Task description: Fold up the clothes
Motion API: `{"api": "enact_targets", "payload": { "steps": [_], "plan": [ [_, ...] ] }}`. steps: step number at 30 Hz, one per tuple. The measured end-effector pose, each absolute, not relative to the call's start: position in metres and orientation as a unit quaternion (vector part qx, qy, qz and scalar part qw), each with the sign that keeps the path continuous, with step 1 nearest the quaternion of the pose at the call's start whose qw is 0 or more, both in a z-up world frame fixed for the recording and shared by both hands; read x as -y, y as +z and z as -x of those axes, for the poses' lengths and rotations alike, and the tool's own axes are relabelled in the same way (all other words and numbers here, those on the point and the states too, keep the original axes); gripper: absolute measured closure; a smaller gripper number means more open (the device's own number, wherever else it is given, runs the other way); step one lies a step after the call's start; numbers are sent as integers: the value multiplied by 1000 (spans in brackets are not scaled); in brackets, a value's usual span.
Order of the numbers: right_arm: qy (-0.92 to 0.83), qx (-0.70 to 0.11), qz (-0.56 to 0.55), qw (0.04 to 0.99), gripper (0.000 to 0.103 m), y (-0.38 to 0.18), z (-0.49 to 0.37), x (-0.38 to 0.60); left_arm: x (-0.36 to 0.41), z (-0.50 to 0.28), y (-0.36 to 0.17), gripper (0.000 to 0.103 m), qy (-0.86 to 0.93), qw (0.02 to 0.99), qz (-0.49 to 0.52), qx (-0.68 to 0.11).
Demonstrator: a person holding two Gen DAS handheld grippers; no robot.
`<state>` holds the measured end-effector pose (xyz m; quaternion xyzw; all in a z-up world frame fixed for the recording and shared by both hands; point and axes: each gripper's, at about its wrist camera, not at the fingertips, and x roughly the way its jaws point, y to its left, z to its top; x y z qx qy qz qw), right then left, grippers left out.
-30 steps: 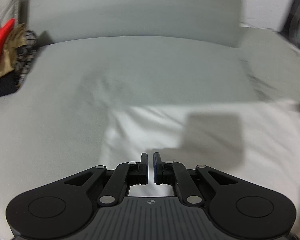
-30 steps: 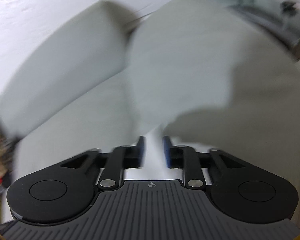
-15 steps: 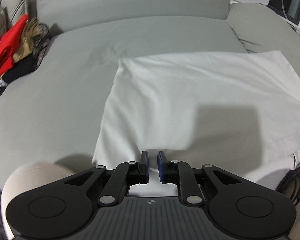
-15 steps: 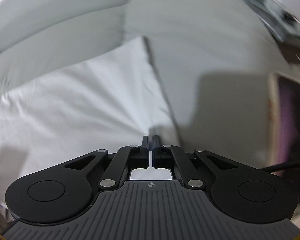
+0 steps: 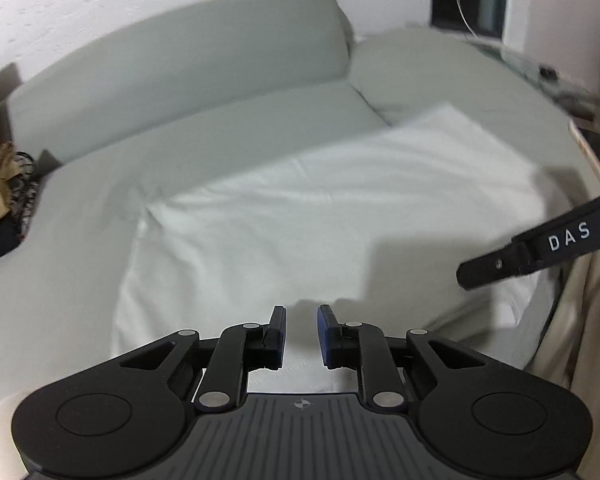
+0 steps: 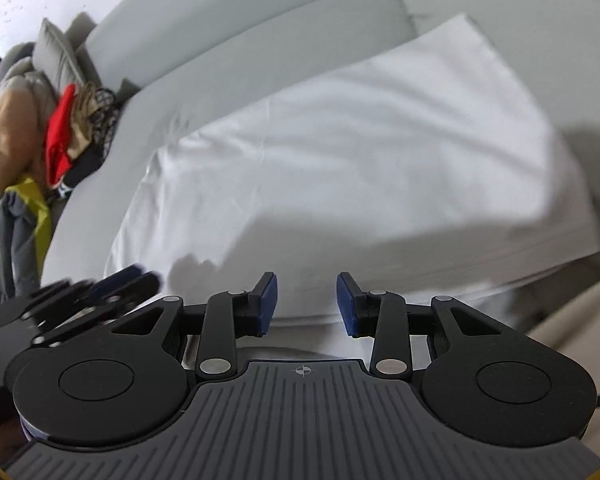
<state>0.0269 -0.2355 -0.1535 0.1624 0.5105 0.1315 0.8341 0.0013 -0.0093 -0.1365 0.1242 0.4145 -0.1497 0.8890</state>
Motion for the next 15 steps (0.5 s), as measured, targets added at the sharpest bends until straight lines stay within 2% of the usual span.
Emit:
{"api": "enact_targets", "payload": {
  "steps": [1, 3, 6, 8, 9, 11, 15],
  "plan": [
    [132, -511, -152, 836, 75, -156, -24, 236, 9, 0, -141, 86, -145, 883, -127, -428],
    [126, -521, -129, 834, 81, -158, -19, 238, 7, 5, -142, 92, -145, 871, -130, -451],
    [89, -567, -126, 809, 81, -154, -7, 249, -1, 11, -138, 92, -144, 852, -113, -491],
    [76, -575, -140, 802, 70, -154, 3, 258, -7, 15, -133, 87, -151, 849, -76, -501],
    [71, -571, -151, 804, 61, -152, 8, 262, -8, 18, -130, 85, -158, 850, -58, -500],
    [67, -558, -181, 807, 52, -151, 21, 275, -5, 21, -123, 84, -172, 855, -46, -487],
    [41, -527, -233, 816, 49, -147, 33, 300, 8, 15, -114, 75, -187, 874, -50, -445]
  ]
}}
